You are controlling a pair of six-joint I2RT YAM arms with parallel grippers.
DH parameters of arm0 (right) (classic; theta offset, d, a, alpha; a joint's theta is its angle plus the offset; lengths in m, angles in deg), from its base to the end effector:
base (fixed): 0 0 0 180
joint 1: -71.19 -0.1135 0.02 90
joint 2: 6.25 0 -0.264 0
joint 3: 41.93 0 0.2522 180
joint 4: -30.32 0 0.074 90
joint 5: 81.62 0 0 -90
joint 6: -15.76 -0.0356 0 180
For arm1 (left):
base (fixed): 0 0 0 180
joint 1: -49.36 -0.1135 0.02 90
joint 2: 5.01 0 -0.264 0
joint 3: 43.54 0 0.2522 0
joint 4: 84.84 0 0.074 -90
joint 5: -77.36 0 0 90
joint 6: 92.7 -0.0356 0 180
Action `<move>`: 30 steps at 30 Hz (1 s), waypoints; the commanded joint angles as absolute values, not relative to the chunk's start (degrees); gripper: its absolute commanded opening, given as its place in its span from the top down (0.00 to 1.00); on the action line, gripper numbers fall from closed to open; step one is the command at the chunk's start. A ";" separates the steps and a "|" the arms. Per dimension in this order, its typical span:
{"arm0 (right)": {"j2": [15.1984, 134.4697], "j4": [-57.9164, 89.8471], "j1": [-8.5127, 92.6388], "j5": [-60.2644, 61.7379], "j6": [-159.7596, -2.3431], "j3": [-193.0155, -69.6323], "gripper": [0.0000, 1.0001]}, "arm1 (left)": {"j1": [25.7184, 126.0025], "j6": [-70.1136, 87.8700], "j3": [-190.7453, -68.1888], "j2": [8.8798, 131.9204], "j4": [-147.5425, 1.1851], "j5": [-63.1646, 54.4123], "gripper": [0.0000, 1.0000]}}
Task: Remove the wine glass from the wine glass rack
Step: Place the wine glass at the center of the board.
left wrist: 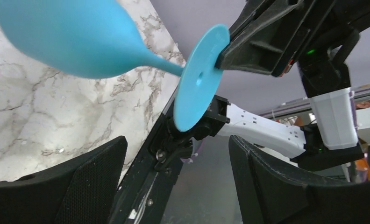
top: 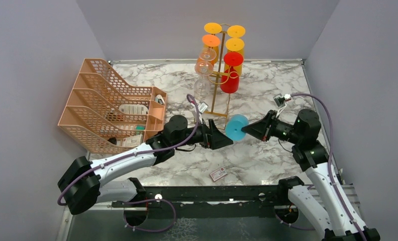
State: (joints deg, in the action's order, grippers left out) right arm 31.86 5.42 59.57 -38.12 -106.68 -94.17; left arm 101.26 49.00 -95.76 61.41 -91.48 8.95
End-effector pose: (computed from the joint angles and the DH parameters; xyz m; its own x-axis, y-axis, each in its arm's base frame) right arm 0.1453 0.0562 0.3196 -0.6033 0.2529 -0.7564 -0.6079 0.4681 0.6414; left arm 0.1532 -0.2167 0.2795 -0.8012 -0.1608 -0.5764 0.5293 0.2589 -0.8080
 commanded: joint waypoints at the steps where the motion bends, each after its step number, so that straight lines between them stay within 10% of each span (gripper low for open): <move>1: 32.50 10.05 59.69 -44.45 -107.08 -92.41 0.99 | 101.66 52.28 -95.56 62.75 -98.67 8.01 0.17; 23: 34.31 14.11 59.68 -47.68 -109.05 -92.71 0.97 | 101.66 49.51 -97.36 68.24 -104.29 17.56 1.00; 30: 33.51 8.53 59.68 -41.52 -105.22 -96.67 0.41 | 101.65 38.62 -96.58 65.93 -104.21 22.53 1.00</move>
